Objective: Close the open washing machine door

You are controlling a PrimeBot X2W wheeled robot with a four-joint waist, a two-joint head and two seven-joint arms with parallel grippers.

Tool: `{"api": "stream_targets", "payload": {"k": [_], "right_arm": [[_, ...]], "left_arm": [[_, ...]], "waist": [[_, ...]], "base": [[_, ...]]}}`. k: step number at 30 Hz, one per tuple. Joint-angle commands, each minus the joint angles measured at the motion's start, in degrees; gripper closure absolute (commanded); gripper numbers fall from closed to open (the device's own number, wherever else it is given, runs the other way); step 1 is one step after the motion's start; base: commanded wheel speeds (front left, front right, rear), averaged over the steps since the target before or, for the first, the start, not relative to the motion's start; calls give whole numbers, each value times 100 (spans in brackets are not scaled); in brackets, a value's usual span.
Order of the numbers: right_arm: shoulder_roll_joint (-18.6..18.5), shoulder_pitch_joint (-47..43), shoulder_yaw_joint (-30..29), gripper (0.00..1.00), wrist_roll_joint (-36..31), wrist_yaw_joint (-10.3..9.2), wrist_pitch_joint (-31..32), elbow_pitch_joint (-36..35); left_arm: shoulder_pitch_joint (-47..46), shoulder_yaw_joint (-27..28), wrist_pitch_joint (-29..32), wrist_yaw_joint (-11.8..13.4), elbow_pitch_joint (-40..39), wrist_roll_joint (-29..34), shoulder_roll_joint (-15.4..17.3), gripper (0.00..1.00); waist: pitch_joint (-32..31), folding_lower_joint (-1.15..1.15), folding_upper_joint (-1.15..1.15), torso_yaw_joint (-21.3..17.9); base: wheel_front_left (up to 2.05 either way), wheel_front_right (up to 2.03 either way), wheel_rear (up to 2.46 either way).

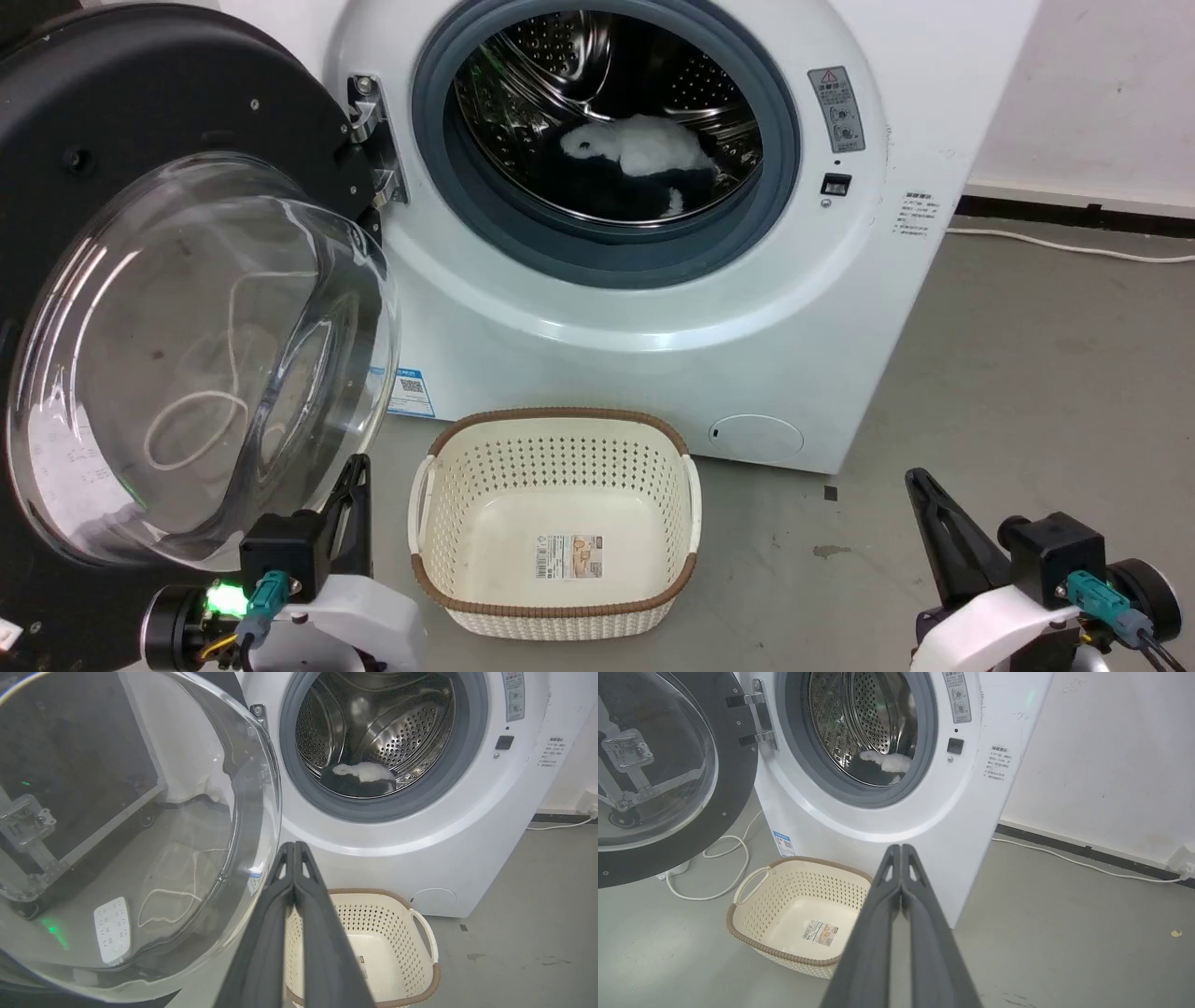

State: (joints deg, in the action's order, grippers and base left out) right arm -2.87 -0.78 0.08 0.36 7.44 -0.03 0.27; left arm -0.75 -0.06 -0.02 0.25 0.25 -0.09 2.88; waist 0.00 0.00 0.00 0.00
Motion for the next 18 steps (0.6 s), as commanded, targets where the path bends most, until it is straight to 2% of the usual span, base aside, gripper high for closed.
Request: {"api": "stream_targets", "payload": {"k": [1,9,10,18], "right_arm": [[0,78,-8,100,-36,5,3,-27],[0,78,-8,100,-36,5,3,-27],[0,-1,0,0,2,0,-1,-1],[0,-39,30,0,108,-1,-69,40]], "left_arm": [[75,6,2,-25,-25,9,-1,100],[75,6,2,-25,-25,9,-1,100],[1,-2,-1,0,0,-2,0,0],[27,-36,-67,7,26,-97,0,0]], "waist": [[0,0,0,0],[0,0,0,0],[0,0,0,0],[0,0,0,1]], "base": [[0,0,0],[0,0,0],[0,0,0],[0,0,0]]}}
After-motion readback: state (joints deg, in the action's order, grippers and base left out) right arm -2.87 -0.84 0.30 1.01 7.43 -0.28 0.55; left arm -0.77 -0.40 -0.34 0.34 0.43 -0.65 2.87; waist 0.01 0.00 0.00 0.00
